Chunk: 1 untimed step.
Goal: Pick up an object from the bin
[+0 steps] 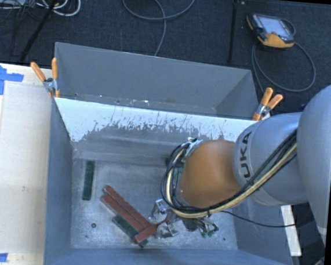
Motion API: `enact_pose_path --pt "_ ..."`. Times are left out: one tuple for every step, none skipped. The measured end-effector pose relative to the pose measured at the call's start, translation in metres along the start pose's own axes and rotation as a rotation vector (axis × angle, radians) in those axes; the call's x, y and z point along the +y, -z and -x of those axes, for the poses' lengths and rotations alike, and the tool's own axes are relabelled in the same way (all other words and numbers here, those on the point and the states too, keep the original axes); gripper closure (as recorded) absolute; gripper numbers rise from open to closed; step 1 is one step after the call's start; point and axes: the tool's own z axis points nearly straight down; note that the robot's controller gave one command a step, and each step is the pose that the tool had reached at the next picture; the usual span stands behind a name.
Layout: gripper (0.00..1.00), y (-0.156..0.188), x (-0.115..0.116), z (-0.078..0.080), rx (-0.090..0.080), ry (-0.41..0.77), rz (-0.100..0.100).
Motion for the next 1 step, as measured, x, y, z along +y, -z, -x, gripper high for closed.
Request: enact_pose_path --pt "1.0 0.1392 -0.0016 0.0161 0.008 0.183 0.003"
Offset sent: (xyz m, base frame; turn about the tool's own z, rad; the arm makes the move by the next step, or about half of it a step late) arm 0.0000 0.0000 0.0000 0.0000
